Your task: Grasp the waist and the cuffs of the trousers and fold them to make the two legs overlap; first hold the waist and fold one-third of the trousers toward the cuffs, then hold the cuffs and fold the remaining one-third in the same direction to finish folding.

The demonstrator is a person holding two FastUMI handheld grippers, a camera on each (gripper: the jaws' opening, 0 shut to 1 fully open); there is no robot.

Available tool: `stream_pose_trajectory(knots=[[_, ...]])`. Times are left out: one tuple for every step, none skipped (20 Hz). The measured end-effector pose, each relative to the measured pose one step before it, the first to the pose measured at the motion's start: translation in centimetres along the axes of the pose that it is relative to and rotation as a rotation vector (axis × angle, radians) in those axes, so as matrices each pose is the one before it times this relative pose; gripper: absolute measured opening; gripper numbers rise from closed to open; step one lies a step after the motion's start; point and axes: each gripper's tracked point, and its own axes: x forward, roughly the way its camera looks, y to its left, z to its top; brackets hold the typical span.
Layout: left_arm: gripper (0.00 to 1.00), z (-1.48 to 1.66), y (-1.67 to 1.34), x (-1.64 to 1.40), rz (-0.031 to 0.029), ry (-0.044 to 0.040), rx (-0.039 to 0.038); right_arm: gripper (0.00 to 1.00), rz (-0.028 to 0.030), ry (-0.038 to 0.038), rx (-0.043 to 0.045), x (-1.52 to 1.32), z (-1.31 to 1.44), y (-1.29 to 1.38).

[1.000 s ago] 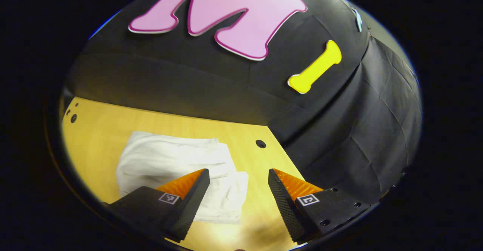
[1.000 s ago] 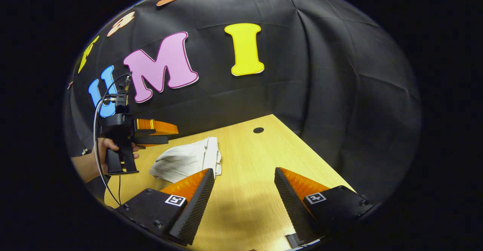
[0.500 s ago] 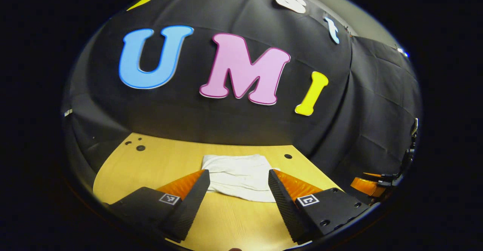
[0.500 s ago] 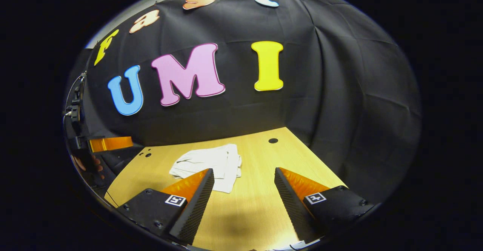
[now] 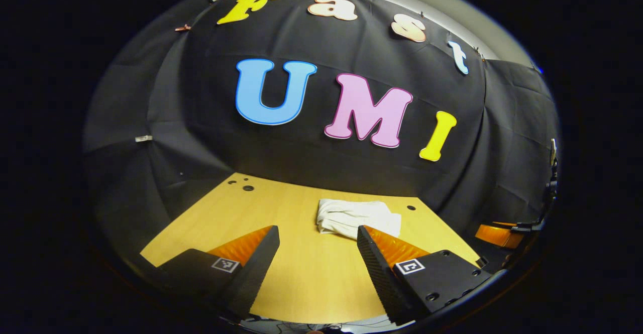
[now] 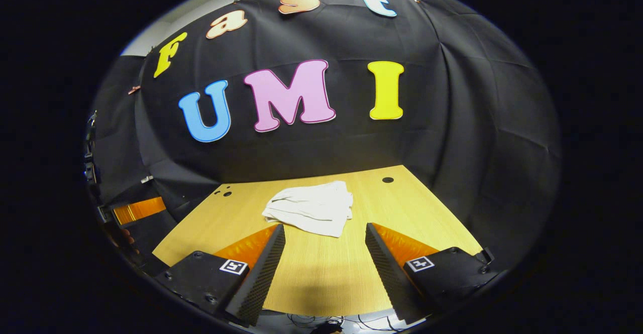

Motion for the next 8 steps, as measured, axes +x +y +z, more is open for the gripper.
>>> stream_pose_trajectory(knots=[[0.97,-0.513,0.191,-1.259,0.00925,-0.01126,0.01477,0.98,-0.01106,-0.00207,-0.00278,-0.802,-0.585,0.147],[0.97,-0.691,0.413,-1.221,0.01255,-0.00336,0.01287,0.98,-0.00711,0.00237,-0.00155,-0.756,-0.587,0.155],[0.97,-0.928,0.386,-1.218,0.01500,0.00404,0.01427,0.98,-0.00243,0.01161,-0.00016,-0.853,-0.888,0.418],[0.97,-1.095,0.249,-1.294,0.00775,0.00964,0.01548,0.98,0.00023,0.01313,0.00027,-0.816,-0.941,0.382],[0.97,-0.916,-0.040,-0.971,0.00055,0.01273,0.01141,0.98,0.00272,0.01335,0.00023,-0.771,-0.876,0.414],[0.96,-0.773,0.061,-0.963,0.00272,0.01149,0.00355,0.98,0.00494,0.01133,-0.00174,-0.760,-0.735,0.437],[0.97,-0.631,0.008,-0.723,0.00134,0.01096,-0.00555,0.98,0.00395,0.00368,-0.00336,-0.397,-0.395,0.281],[0.97,-0.476,-0.020,-0.729,-0.00116,0.00707,-0.00955,0.98,0.00300,0.00441,-0.00121,-0.307,-0.255,0.230]])
